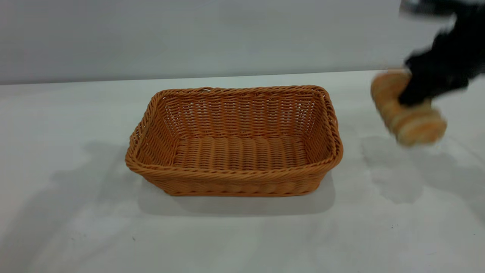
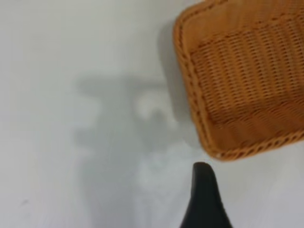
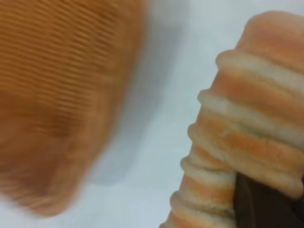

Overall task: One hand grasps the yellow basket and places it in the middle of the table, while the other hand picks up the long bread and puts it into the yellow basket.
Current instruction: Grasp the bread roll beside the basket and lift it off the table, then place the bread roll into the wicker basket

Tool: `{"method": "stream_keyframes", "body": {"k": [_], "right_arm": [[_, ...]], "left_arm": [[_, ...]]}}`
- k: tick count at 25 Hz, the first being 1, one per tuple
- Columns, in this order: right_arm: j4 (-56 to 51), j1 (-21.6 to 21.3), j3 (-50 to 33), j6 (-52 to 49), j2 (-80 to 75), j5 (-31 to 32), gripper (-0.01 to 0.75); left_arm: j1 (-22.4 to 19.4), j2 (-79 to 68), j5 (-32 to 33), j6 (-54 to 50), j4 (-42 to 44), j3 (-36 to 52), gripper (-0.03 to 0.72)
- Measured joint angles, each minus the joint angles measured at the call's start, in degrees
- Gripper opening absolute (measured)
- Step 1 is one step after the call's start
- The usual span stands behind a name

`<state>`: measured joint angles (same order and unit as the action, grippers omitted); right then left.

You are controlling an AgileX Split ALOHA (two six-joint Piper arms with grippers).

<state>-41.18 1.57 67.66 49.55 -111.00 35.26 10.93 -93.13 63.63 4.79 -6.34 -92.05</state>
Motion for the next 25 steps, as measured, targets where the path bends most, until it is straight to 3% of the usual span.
{"method": "stream_keyframes", "body": {"k": [5, 9, 12, 16, 20, 22, 25], "right_arm": [[-9.86, 9.56, 0.99, 6.73, 1.80, 0.92, 0.053], [-18.71, 18.96, 2.89, 12.67, -3.25, -8.86, 0.063], [-23.48, 23.16, 5.31, 15.60, -8.70, -16.22, 0.104], [-24.52, 24.66, 7.90, 17.20, -13.34, -17.36, 0.298], [-23.41, 24.01, 7.97, 16.81, -11.14, -11.19, 0.553], [-19.14, 23.07, 7.97, 14.31, -7.60, -6.34, 0.608], [-9.20, 21.23, 7.97, 5.09, 0.07, 2.11, 0.604]], "left_arm": [[0.00, 6.69, 3.27, -0.83, 3.01, 0.06, 0.568], [0.00, 10.08, 3.27, 0.19, 3.07, 1.95, 0.567], [0.00, 13.37, 3.27, 0.87, 3.24, 5.53, 0.567], [0.00, 18.83, 3.27, 1.30, 3.70, 14.54, 0.567], [0.00, 25.10, 3.27, 1.38, 6.34, 26.33, 0.567], [0.00, 28.22, 3.27, 1.33, 7.90, 31.94, 0.567], [0.00, 33.00, 3.27, 0.26, 9.39, 39.62, 0.567]]}}
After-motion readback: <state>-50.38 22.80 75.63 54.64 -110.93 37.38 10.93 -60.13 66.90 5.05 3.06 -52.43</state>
